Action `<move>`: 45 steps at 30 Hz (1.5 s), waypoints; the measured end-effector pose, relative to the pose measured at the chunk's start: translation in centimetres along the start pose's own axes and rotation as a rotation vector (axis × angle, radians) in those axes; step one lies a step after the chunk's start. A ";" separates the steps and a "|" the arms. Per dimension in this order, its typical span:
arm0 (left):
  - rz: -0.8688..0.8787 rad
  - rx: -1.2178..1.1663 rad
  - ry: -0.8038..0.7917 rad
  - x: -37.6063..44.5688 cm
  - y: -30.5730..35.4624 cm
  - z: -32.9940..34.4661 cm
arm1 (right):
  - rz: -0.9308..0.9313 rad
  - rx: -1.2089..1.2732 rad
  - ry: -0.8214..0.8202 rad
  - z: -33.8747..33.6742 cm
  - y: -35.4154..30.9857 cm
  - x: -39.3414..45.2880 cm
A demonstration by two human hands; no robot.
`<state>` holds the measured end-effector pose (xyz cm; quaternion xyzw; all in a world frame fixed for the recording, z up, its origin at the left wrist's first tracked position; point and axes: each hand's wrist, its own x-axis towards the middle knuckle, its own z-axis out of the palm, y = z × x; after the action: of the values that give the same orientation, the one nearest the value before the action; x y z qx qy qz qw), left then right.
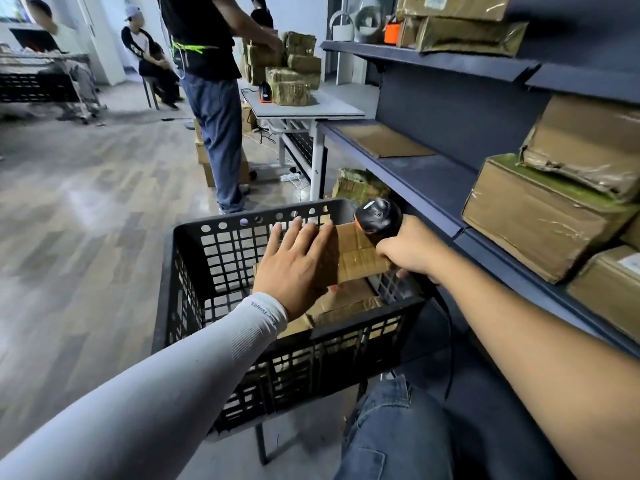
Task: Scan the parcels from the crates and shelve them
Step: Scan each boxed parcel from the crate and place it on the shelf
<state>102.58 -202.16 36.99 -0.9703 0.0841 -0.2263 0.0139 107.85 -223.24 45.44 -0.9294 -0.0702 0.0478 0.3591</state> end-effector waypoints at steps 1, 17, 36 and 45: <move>0.011 -0.001 0.009 0.1 0.3 -0.5 | -0.003 0.021 0.030 -0.5 0.2 -0.6; 0.301 -0.104 0.122 0.3 15.1 -2.7 | 0.138 0.204 0.397 -7.9 11.1 -16.5; 0.572 -0.390 0.042 -11.2 30.2 8.4 | 0.420 0.370 0.495 -1.3 28.6 -32.5; 0.594 -0.771 -0.228 -12.7 31.0 10.5 | 0.626 0.600 0.580 -0.2 31.7 -33.6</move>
<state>91.15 -230.65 20.02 -0.8575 0.4324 -0.0573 -0.2729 77.86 -252.15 25.50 -0.7372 0.3303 -0.0885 0.5827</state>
